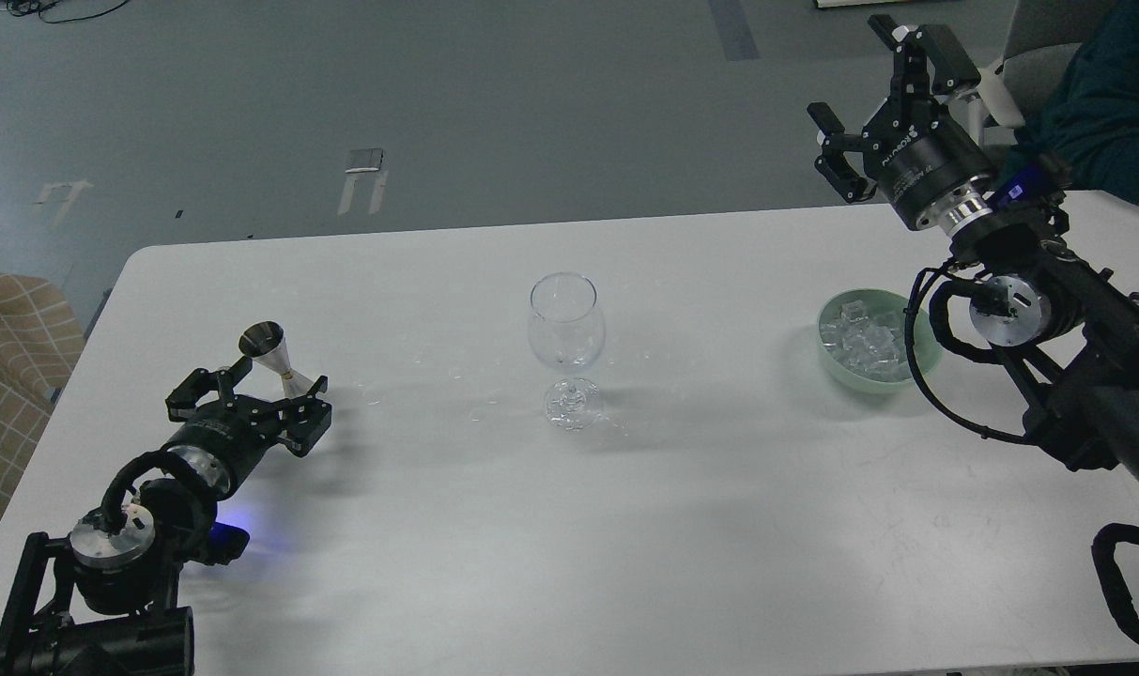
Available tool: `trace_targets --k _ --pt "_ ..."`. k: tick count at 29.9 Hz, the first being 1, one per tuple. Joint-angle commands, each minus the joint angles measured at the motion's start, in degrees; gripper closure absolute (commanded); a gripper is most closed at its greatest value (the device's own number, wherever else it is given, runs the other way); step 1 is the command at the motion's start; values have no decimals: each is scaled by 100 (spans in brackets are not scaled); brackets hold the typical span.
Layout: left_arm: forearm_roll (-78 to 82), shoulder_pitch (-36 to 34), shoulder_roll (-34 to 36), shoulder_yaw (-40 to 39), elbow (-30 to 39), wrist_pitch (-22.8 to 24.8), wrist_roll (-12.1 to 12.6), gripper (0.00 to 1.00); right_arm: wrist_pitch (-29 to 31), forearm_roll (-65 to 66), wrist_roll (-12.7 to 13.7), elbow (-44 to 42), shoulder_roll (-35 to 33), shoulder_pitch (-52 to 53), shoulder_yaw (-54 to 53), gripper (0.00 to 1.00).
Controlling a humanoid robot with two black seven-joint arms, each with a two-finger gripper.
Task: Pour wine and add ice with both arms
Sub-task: 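Lift the jigger upright off the table with the left gripper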
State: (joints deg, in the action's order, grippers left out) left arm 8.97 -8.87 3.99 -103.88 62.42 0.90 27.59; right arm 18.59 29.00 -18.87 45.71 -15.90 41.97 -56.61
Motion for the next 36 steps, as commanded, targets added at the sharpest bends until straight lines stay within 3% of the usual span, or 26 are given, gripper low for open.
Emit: trace_targets --k 1,9,17,21,31,36 --pt "0 -202 66 0 -204 -2 -34 9 -5 0 6 8 8 -22 1 0" --pt "9 -370 58 17 -415 -2 -175 23 -5 0 6 -1 8 -13 1 0" --pt "0 -370 23 140 -433 -2 -289 24 -5 0 6 -1 8 -13 1 0" --pt "8 -370 14 140 -477 -2 -378 40 -5 0 6 -1 8 -22 1 0" --pt "9 -414 5 149 -652 6 -492 52 -5 0 6 -1 8 -22 1 0" --pt "9 -405 -21 149 -679 278 -492 64 -5 0 6 -1 17 -48 1 0"
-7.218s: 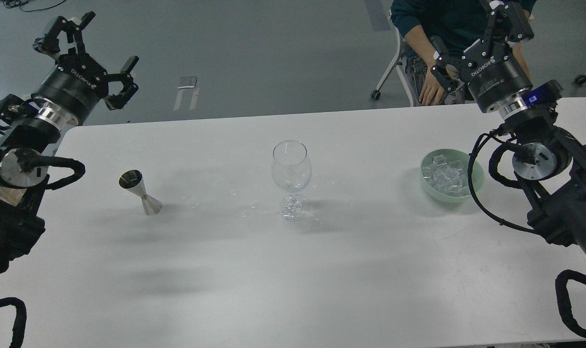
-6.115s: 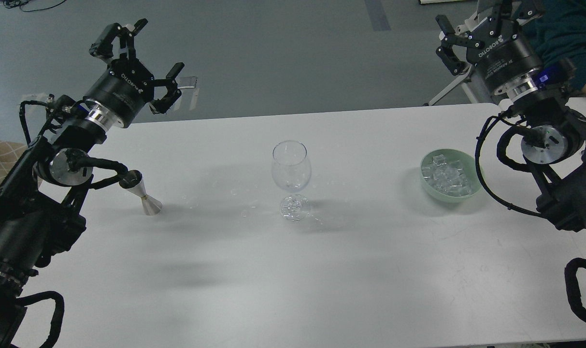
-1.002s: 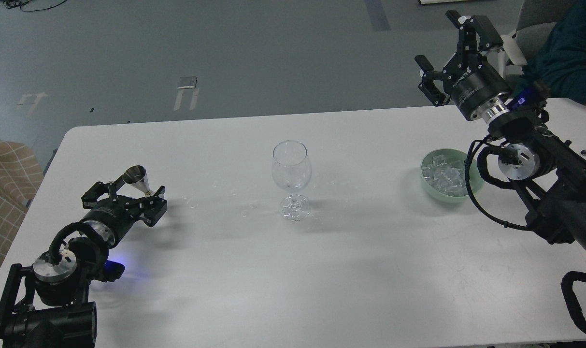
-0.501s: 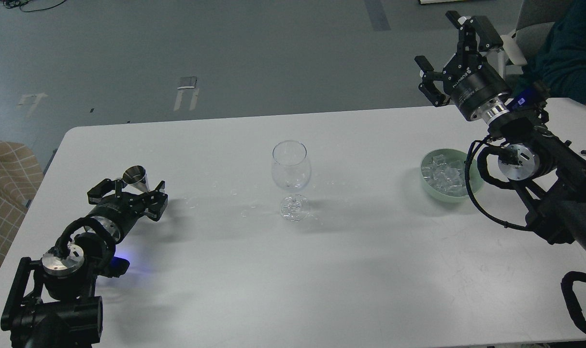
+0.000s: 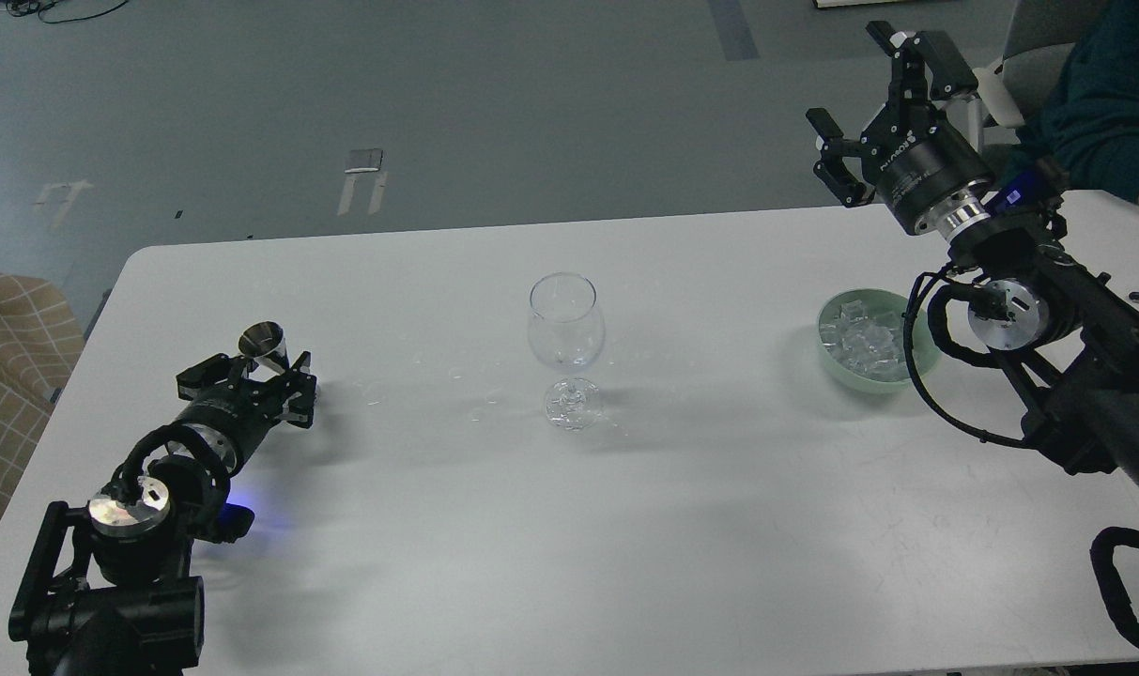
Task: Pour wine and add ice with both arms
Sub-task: 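Lift the jigger upright off the table with the left gripper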
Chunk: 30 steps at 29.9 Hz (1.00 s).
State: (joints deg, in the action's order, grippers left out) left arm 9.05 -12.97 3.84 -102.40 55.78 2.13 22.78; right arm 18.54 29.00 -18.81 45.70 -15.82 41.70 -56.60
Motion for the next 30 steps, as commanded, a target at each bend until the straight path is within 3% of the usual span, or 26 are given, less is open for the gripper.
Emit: trace_targets --k 1,7,18,27,30 --pt "-8 5 -7 1 -15 200 -2 66 0 0 0 9 9 -30 0 0" --pt "1 5 -7 -8 -50 367 -11 70 0 0 0 9 9 -30 0 0" --pt "-61 14 -86 -16 -50 595 -11 100 -61 0 0 9 -9 -30 0 0" --pt "-87 -13 -296 -25 169 578 33 100 -61 0 9 9 0 -30 0 0" --pt "-96 66 -323 -17 660 534 51 100 -61 0 9 9 8 -30 0 0"
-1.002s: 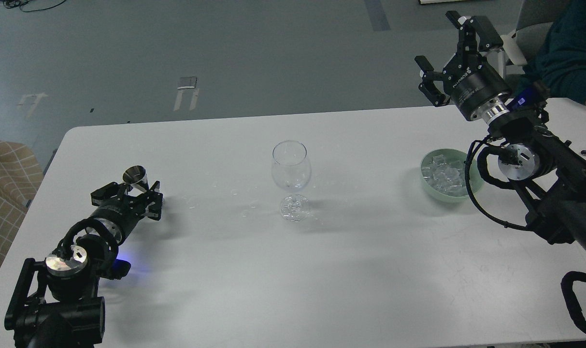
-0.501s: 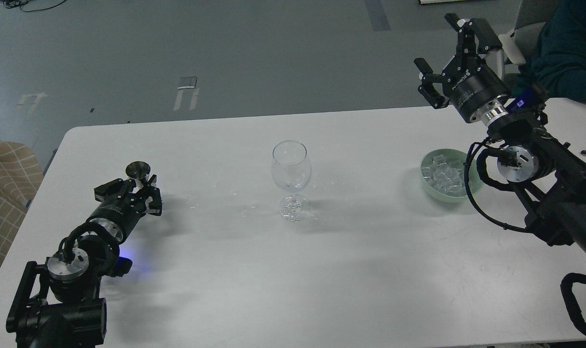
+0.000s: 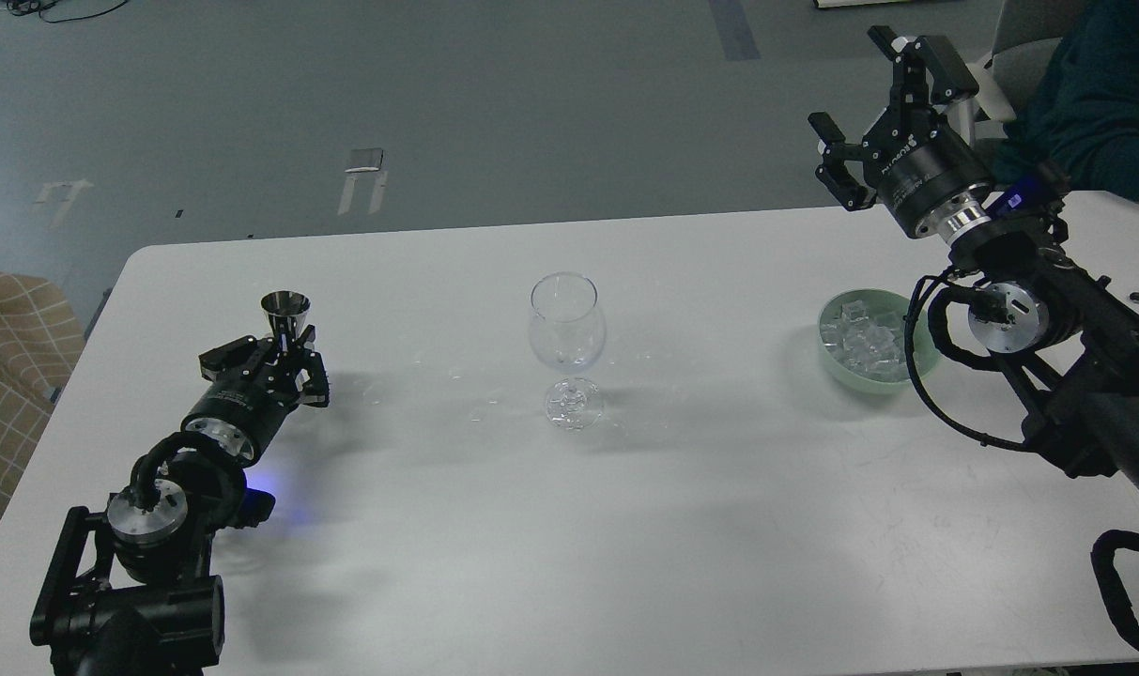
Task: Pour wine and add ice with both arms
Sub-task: 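Lift the jigger upright off the table with the left gripper, then carry the jigger with the left gripper over the wine glass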
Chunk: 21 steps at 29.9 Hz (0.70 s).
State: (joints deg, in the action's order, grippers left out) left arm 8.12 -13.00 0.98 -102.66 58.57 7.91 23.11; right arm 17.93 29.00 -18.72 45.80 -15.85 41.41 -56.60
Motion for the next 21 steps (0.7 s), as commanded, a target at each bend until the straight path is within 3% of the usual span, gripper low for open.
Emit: trace_targets --k 1,7,21 --pt "-4 95 -54 10 592 -140 36 100 0 9 0 0 20 -1 0 0" --pt "-13 174 -98 53 1331 -667 141 100 0 9 0 -9 29 -1 8 0" --pt "14 860 -98 1187 3011 -1484 185 100 -8 9 0 0 47 -71 114 0"
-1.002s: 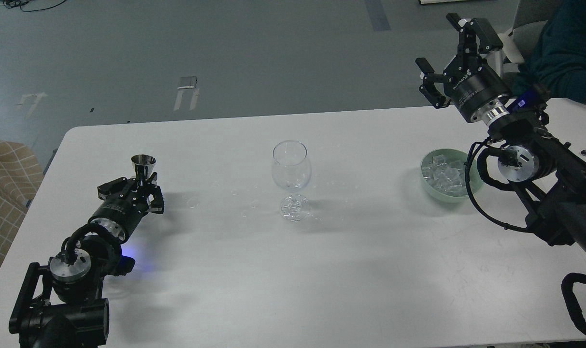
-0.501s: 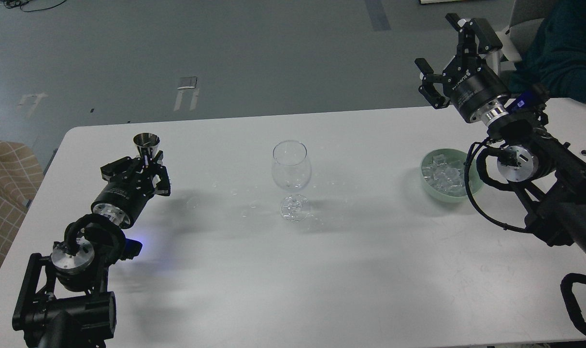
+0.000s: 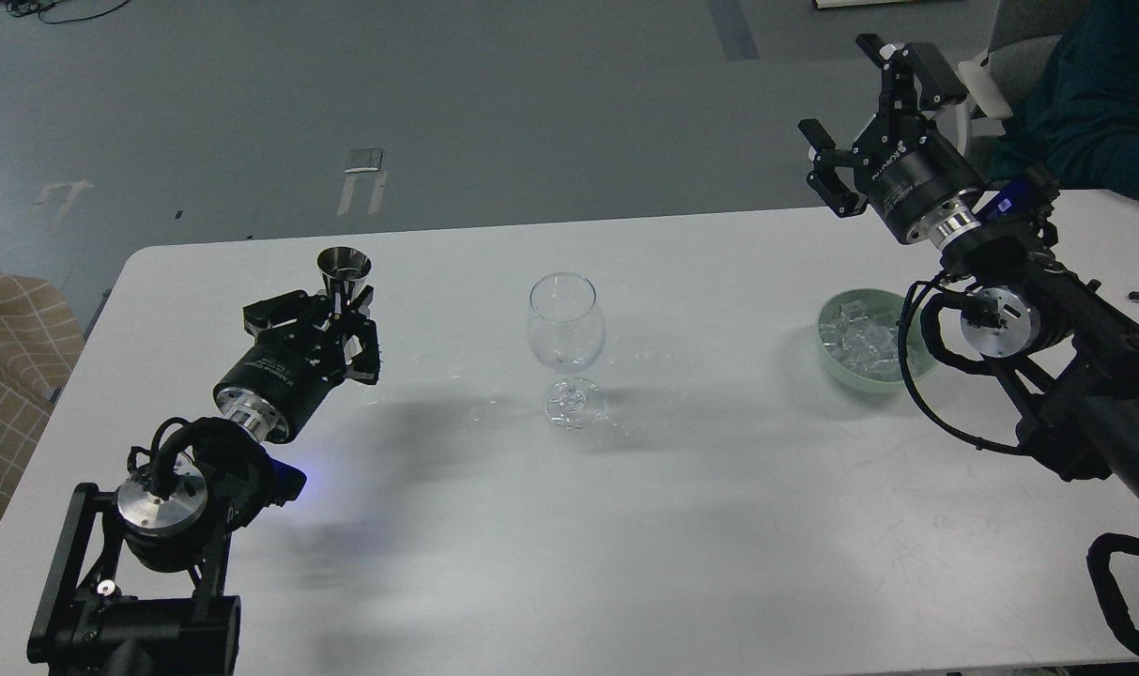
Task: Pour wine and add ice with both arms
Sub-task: 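Carry the jigger with the left gripper over the wine glass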
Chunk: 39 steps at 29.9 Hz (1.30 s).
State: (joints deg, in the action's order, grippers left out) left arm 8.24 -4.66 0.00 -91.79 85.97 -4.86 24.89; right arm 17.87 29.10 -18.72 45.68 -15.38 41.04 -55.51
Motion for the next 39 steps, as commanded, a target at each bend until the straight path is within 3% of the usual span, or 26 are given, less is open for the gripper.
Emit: trace_targets --k 1,11,27,39 --pt "2 26 0 100 297 -260 7 100 -3 -10 0 11 0 -34 5 0" --pt "108 -140 0 574 570 -753 95 100 -3 -10 0 11 8 -34 14 0" --pt "187 -949 308 1075 614 -1078 218 100 -3 -1 8 11 79 -34 23 0" --pt "327 -1099 580 1505 948 -1192 311 100 -3 -10 17 20 79 -78 23 0"
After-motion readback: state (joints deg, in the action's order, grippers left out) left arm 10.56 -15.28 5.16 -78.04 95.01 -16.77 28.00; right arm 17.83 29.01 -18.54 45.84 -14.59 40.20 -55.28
